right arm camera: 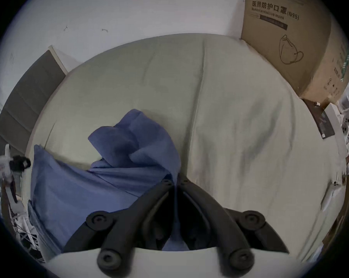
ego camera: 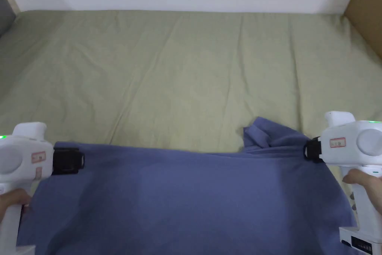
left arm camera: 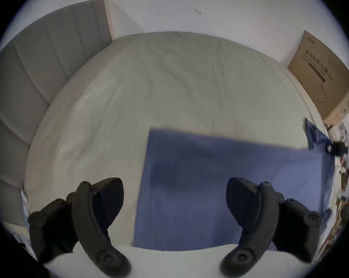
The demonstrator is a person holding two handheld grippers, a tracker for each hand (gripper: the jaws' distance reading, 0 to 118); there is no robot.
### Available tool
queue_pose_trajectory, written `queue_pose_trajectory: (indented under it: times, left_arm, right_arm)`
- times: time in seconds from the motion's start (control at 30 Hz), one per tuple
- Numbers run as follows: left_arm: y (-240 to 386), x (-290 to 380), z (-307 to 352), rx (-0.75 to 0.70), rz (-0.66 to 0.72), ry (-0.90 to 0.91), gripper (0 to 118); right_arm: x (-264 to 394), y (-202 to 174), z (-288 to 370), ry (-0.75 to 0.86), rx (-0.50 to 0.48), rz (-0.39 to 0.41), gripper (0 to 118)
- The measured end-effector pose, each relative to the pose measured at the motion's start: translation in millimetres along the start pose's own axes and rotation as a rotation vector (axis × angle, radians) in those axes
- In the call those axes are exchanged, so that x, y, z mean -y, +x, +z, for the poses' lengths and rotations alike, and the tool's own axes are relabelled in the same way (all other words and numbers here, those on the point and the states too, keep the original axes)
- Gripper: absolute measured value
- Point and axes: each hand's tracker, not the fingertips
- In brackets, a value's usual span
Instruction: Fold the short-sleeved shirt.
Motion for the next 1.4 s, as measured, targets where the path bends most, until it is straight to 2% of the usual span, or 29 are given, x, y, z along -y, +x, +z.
queue_pose_trajectory:
  times: [0.17,0.23,0.27,0.3,0.37,0.4,0.43,0.47,0.5,0.57,0.7,0.83,1.07,1.23,1.4]
  left_arm:
    - [-8.2,-27.9,-39.5,-0.032,0.022,0.007,104]
    - [-10.4,-26.6,-58.5,-0.004,0.042,-0.067,84]
    - [-10.1,-21.6,-65.0,0.017,0.044,-0.098,82]
    - [-10.8,-16.8,-68.6,-0.019,-0.011,-0.053,76]
    - [-9.0,-21.5,-56.4,-0.013,-0.013,-0.045,45]
    - [-9.5,-23.2,-51.2,-0.017,-0.035,-0.042,38]
    - [-11.7,-23.4,-49.2,-0.009,-0.046,-0.039,38]
    - [-13.3,-23.9,-46.0,0.009,-0.042,-0.039,15]
    - [-14.4,-22.9,-41.6,0.048,-0.017,-0.052,2]
    - [-10.8,-16.9,-26.9,0.032,-0.021,-0.041,2]
    - [-5.8,-6.6,17.7,0.008,-0.118,0.001,2]
    - [-13.4,4.9,87.8,0.033,-0.099,0.094,2]
    - [-31.8,82.0,191.0,0.068,-0.082,0.170,2]
    - [-48.1,161.9,192.4,0.063,-0.084,0.070,2]
    - [-59.4,220.9,173.3,0.055,-0.052,-0.033,2]
  right_arm:
    - [-0.5,2.6,-2.6,-0.009,-0.016,-0.018,0]
    - [-0.3,2.7,-5.9,-0.014,-0.012,-0.012,0]
    - [0.4,2.7,-7.2,-0.017,-0.010,-0.012,0]
    - [1.0,2.7,-8.2,-0.019,-0.009,-0.015,0]
    - [1.1,3.0,-9.5,-0.023,-0.007,-0.017,0]
    - [1.1,2.5,-8.6,-0.024,-0.007,-0.017,0]
    - [1.2,1.9,-6.5,-0.025,-0.011,-0.015,0]
    - [1.0,1.0,-3.3,-0.022,-0.014,-0.015,0]
    - [0.5,1.0,0.7,-0.018,-0.019,-0.019,0]
    - [-0.8,-0.5,11.0,-0.003,-0.018,-0.014,0]
    - [-2.6,1.6,47.0,0.036,-0.062,-0.038,0]
    - [9.6,-0.1,96.1,0.091,-0.049,0.005,0]
    - [88.6,0.1,177.2,0.127,-0.073,0.033,0]
    - [172.9,2.4,191.3,0.042,-0.077,0.034,0]
    - [245.1,10.1,170.5,-0.090,-0.075,-0.039,0]
